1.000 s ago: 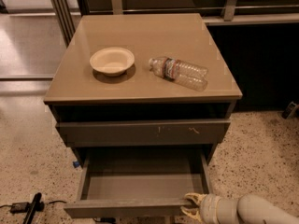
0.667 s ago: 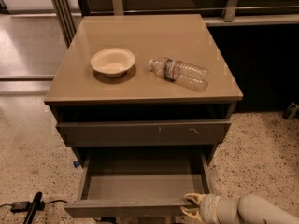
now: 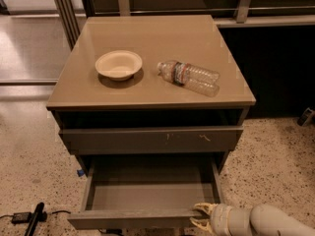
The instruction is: Open middle drawer
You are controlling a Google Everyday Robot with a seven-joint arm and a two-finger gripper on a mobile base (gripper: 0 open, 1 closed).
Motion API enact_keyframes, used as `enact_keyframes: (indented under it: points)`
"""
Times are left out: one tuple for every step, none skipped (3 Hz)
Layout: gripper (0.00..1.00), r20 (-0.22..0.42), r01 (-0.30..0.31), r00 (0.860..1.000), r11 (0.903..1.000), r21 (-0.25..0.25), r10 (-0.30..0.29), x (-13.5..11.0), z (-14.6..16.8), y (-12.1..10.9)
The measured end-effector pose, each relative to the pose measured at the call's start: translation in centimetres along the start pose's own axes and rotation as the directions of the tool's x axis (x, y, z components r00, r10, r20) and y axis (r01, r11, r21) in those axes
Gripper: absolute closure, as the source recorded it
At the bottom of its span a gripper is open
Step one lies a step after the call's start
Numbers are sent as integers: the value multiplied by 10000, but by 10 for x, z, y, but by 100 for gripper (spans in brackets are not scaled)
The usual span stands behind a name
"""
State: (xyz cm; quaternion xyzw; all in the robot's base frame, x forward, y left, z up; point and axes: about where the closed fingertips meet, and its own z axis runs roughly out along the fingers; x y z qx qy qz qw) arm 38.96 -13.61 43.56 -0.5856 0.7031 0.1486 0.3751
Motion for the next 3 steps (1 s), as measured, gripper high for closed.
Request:
enact_keyframes:
  points:
    - [10,0,0,10000,10000,0,0,0,0,0]
    - [0,1,0,10000,10000,-1,0,0,0,0]
    - [0,1,0,10000,10000,-2,0,0,0,0]
